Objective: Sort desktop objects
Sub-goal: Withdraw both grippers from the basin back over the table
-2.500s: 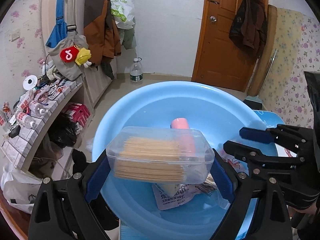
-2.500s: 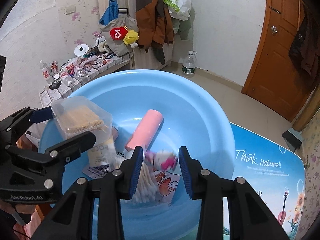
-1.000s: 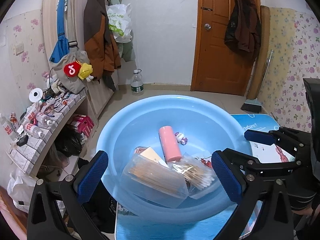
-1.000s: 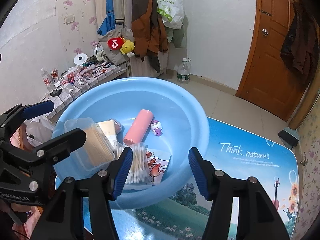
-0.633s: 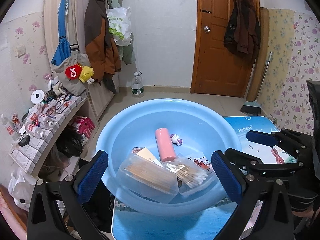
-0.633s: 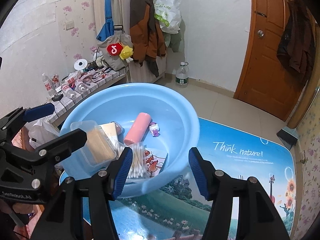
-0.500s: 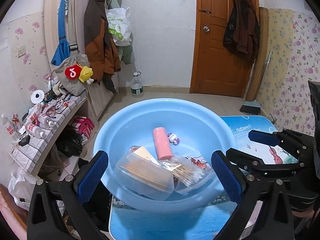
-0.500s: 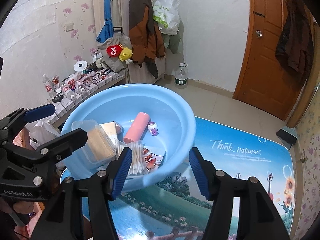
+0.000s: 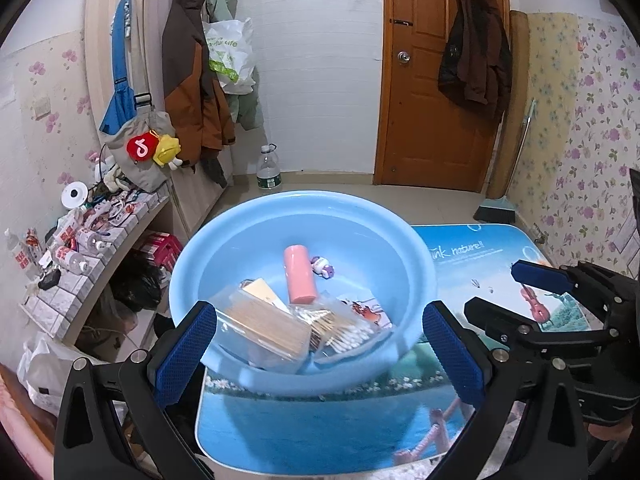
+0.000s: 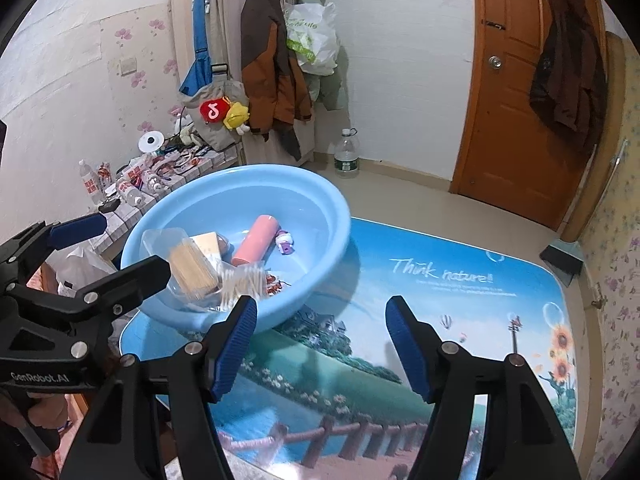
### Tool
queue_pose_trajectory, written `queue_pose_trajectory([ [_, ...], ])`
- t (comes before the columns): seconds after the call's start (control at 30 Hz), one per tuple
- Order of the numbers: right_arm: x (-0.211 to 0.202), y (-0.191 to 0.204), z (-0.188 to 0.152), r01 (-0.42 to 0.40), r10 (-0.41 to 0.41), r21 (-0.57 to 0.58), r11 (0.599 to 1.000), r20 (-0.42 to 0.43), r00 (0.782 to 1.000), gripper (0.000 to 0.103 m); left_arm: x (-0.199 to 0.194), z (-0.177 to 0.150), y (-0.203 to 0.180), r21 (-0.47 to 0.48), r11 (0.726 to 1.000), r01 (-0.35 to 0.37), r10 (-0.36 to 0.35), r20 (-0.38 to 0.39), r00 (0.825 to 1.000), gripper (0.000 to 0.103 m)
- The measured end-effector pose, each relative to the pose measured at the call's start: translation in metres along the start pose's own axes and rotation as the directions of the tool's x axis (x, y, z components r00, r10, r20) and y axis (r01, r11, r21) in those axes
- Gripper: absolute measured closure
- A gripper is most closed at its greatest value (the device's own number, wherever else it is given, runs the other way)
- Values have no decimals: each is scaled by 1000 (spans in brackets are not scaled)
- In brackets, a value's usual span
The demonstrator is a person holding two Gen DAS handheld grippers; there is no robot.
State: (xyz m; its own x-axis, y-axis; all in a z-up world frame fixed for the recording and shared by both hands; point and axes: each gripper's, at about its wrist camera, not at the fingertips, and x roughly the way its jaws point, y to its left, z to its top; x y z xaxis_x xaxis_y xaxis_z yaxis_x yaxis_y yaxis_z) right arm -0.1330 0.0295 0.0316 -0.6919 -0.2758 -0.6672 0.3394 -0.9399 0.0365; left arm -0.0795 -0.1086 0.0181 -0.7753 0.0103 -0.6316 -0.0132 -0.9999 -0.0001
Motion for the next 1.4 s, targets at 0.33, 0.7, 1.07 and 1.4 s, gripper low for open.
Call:
queue_pose_trajectory([
  [0.33, -37, -16, -39, 70, -75, 129, 989, 38, 996, 24, -23, -28, -18, -10, 995, -97, 98, 48, 994, 0],
  [0.7, -62, -21, -63, 89, -105, 193, 977, 70, 992, 24, -33, -46, -43, 14, 997, -70, 70, 32, 997, 0],
  [1.07, -76, -17, -59, 103, -123, 202, 974, 87, 989, 24, -42, -41, -42, 9, 998, -68, 67, 35, 997, 0],
  [1.4, -84, -8, -53, 104, -129, 207, 973, 112, 985, 24, -49, -35, -36, -11, 997, -77, 77, 45, 996, 0],
])
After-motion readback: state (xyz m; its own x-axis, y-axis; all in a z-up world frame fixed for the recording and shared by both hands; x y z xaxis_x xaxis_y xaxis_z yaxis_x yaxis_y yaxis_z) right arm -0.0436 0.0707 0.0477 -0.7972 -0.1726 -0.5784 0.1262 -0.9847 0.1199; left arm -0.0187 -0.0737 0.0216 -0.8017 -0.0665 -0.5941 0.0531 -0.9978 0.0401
